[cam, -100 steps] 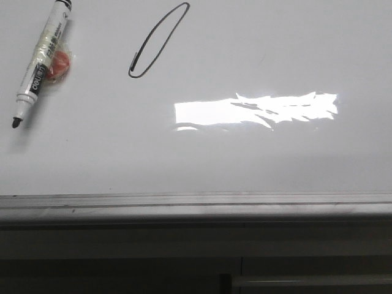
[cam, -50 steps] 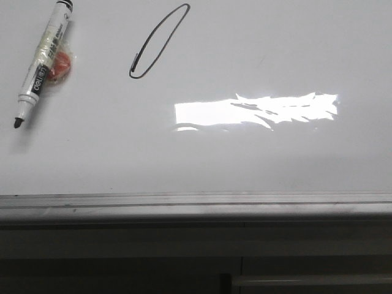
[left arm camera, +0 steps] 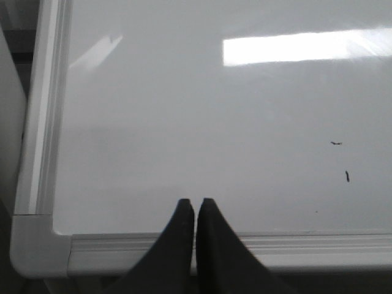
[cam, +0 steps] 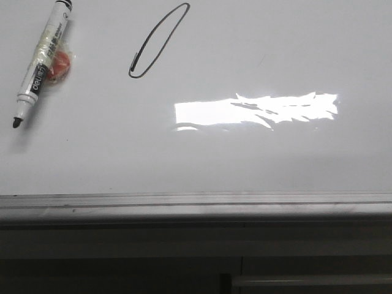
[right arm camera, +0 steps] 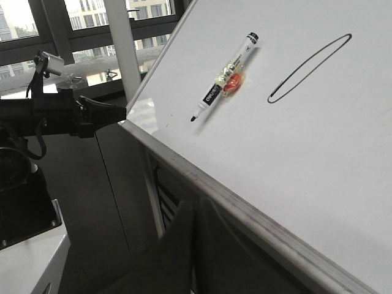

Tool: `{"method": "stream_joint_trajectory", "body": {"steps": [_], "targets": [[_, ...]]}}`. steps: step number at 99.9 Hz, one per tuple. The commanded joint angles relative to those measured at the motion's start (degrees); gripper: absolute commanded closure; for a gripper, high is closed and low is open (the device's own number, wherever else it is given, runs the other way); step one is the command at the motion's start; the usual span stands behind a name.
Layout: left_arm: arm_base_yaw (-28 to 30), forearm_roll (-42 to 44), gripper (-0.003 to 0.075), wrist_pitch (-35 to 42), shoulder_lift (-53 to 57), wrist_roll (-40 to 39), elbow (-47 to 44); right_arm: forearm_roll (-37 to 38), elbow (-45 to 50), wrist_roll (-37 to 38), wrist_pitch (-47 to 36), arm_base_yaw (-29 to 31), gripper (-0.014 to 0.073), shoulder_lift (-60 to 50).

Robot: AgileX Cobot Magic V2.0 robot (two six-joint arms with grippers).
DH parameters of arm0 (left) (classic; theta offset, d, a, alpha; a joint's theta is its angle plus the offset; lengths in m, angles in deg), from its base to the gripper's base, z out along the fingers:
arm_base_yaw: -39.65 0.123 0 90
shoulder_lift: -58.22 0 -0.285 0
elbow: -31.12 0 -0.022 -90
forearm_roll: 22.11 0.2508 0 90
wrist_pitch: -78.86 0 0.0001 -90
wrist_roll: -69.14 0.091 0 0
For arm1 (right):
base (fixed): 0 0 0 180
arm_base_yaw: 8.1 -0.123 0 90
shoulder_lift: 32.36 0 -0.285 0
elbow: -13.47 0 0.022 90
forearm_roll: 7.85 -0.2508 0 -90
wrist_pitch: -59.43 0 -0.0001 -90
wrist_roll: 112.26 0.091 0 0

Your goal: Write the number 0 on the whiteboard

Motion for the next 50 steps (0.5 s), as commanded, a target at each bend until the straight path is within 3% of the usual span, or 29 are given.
{"method": "stream_joint_trajectory", "body": {"steps": [1, 50], "targets": [[0.23, -0.53, 0.074, 3.26, 1.56, 0.05, -1.8, -1.07, -1.32, -0.25, -0.58, 0.06, 0.0662, 0.46], [0.23, -0.53, 0.074, 3.26, 1.56, 0.05, -1.8, -1.07, -1.21, -0.25, -0.95, 0.06, 0.0662, 0.46]]}}
